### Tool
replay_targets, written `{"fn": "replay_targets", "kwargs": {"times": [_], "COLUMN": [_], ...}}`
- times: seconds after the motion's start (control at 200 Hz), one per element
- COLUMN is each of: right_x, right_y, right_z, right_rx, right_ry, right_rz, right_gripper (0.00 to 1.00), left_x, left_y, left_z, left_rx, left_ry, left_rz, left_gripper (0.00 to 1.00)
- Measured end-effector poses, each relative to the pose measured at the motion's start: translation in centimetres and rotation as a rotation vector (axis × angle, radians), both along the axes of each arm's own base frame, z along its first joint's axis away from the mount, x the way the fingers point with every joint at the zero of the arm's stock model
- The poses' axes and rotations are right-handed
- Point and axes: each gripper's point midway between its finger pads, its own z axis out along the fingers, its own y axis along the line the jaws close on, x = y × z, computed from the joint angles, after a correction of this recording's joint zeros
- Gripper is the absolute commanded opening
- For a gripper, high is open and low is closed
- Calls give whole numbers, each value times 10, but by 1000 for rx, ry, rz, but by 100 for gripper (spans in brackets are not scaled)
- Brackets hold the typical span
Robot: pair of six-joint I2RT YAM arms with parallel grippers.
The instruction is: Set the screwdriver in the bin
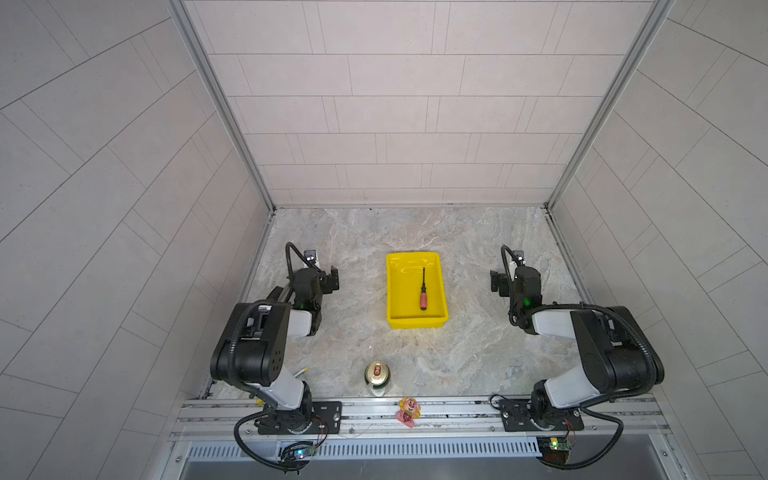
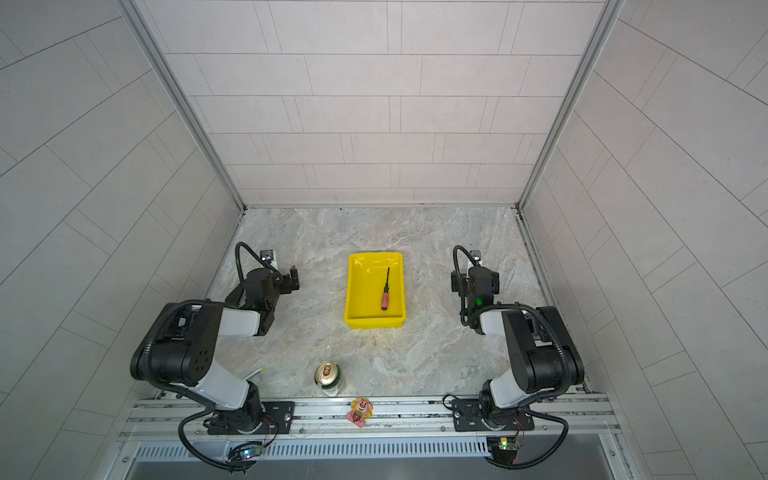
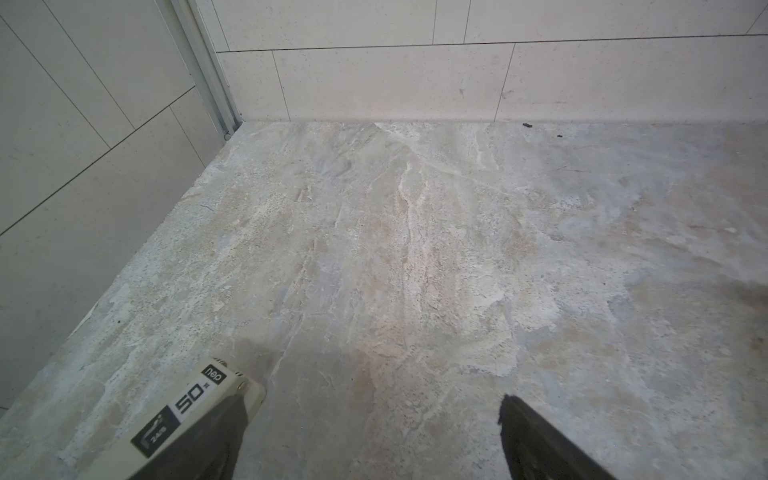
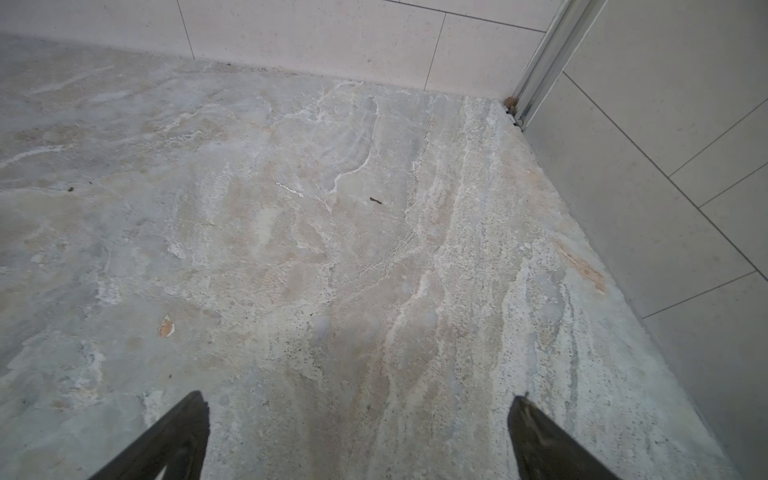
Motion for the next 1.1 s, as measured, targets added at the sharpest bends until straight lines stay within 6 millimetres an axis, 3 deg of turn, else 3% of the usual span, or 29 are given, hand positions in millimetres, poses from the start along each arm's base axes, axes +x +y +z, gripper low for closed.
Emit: {"fn": "replay_targets", "kwargs": {"times": [1.101], "right_x": [-4], "right_y": [0], "right_z": [3], "right_rx": [5], "right_ry": [-32], "right_rz": [-2], "right_gripper": [100], "left_x": [-9], "left_y": [6], "left_z": [-4], "left_rx": [10], "left_ry": [-6], "left_rz": [35], "left_gripper": [100]}}
